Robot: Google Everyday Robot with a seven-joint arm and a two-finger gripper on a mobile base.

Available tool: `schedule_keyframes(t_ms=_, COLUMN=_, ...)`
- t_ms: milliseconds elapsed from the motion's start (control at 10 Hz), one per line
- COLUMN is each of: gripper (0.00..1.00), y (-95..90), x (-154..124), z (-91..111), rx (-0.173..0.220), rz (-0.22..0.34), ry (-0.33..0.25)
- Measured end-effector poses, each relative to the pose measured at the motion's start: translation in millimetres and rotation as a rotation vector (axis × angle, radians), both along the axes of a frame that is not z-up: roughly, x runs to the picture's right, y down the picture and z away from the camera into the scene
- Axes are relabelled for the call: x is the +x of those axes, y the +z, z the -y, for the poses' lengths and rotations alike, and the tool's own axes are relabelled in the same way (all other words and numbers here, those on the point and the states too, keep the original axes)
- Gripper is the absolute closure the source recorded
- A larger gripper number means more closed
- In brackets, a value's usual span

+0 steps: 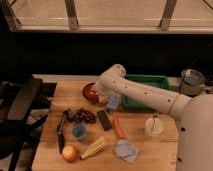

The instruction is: Stack bowls into tray

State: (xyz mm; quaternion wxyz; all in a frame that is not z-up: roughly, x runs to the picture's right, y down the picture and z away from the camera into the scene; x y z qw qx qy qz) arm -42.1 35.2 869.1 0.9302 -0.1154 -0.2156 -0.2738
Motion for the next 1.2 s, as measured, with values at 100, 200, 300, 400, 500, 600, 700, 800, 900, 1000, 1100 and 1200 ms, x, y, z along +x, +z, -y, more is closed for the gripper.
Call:
schedule_keyframes(t_ms=100, gripper=0.35, y=-1.1, x=-2.8, z=-3.6, rx=-0.006, rz=0.004, ry=-0.005)
schedule_keyframes(t_ms=200, gripper=0.35, y=-2.1, x=-5.1, z=-5.8, rx=-0.009, rz=0.007, ry=-0.01)
schedule_keyframes(t_ms=300, gripper=0.35, y=-3.1, x=-7.6, z=-9.0, rx=-0.014, rz=0.011, ry=-0.014)
schedule_keyframes(t_ms=400, gripper=0.35, y=-3.2, x=-9.9, z=-12.7, rx=-0.021, rz=0.015, ry=-0.017)
schedule_keyframes(t_ms=500, gripper=0.35, y=-3.7, x=-12.0, z=-15.6, rx=-0.026, rz=0.021, ry=-0.018)
schedule_keyframes(t_ms=600, gripper=0.35, y=-3.9, x=-12.5, z=-17.3, rx=-0.028, rz=0.024, ry=-0.019)
schedule_keyframes(t_ms=700, gripper=0.35, y=-3.4, x=-13.4, z=-18.2, rx=-0.031, rz=0.027, ry=-0.017)
schedule_keyframes(t_ms=800, gripper=0.35, y=-2.5, x=-14.6, z=-18.9, rx=-0.035, rz=0.03, ry=-0.016)
schedule_keyframes(t_ms=900, gripper=0.35, y=3.3, x=-15.6, z=-21.6, rx=-0.046, rz=0.029, ry=-0.01)
schedule_keyframes(t_ms=1000, gripper=0.35, y=11.2, x=-13.0, z=-23.7, rx=-0.057, rz=0.024, ry=0.004)
schedule_keyframes(t_ms=1100, gripper=0.35, y=19.8, x=-8.1, z=-24.2, rx=-0.068, rz=0.015, ry=0.025)
schedule_keyframes(t_ms=1200, gripper=0.36, y=26.3, x=-6.2, z=-24.8, rx=-0.077, rz=0.011, ry=0.038)
